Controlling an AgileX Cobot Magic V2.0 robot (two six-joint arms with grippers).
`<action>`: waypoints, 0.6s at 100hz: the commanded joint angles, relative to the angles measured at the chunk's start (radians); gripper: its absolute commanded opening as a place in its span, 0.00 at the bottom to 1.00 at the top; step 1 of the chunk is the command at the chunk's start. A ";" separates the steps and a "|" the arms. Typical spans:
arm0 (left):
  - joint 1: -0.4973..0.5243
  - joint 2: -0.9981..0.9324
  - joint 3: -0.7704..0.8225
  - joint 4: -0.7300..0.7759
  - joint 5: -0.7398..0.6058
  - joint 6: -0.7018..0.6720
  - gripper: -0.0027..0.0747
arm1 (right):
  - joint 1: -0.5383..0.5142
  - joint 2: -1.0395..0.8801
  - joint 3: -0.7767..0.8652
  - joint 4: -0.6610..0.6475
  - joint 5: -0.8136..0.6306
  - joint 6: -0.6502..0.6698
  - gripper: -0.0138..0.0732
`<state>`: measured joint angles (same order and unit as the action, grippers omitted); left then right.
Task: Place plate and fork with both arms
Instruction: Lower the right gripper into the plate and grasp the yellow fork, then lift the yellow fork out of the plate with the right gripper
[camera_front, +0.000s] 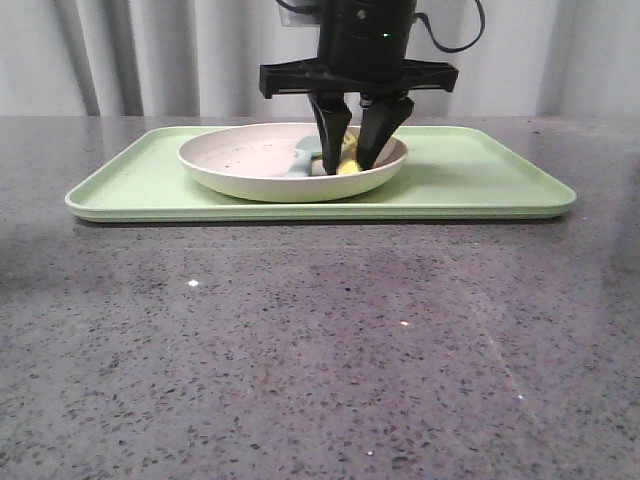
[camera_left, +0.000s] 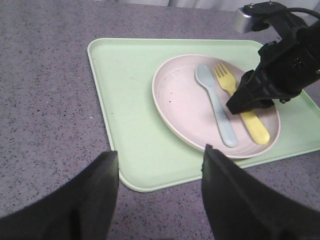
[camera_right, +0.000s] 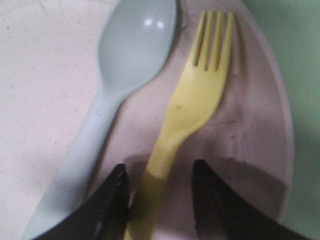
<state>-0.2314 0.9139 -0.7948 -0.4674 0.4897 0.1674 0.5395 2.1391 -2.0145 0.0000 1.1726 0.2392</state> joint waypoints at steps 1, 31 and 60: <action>-0.003 -0.015 -0.028 -0.025 -0.068 -0.005 0.52 | -0.002 -0.058 -0.029 -0.006 -0.012 0.000 0.22; -0.003 -0.015 -0.028 -0.025 -0.059 -0.005 0.52 | -0.002 -0.063 -0.032 -0.006 -0.016 0.000 0.08; -0.003 -0.015 -0.028 -0.025 -0.015 -0.005 0.52 | -0.043 -0.065 -0.162 0.000 0.164 -0.002 0.08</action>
<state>-0.2314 0.9139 -0.7948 -0.4674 0.5164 0.1674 0.5234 2.1410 -2.0996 0.0094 1.2331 0.2417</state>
